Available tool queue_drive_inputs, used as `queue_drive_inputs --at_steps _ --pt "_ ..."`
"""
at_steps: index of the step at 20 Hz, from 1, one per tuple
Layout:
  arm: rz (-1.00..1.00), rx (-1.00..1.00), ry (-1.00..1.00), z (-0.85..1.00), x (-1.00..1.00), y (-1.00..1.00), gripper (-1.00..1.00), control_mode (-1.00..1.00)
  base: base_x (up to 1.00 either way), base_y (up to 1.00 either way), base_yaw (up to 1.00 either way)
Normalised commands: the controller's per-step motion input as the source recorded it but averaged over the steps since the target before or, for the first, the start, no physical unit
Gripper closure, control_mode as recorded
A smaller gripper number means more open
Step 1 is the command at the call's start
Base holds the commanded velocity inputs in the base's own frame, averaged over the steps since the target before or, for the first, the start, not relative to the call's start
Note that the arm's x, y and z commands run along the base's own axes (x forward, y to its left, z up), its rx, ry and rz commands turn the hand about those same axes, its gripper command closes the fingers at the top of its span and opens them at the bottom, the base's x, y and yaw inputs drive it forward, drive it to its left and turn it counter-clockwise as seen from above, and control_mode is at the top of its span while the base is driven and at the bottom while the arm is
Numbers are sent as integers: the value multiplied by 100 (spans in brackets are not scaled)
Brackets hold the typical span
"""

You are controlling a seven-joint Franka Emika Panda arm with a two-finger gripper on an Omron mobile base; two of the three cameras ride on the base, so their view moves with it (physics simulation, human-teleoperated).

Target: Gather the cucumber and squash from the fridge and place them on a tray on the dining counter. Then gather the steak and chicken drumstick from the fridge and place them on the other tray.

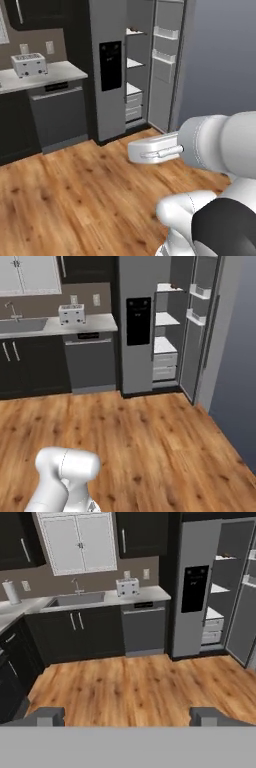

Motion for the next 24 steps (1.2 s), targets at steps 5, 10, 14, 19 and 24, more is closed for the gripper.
queue_drive_inputs --at_steps 5,10,14,19,24 --pt "0 0 0 0 0 0 -100 100 97 -69 40" --pt "0 0 0 0 0 0 -100 100 74 -71 52" --pt "0 0 0 0 0 0 -100 100 65 -97 17" --pt "0 0 0 0 0 0 -100 100 80 -97 -2" --pt "0 0 0 0 0 0 -100 100 85 -34 -18"
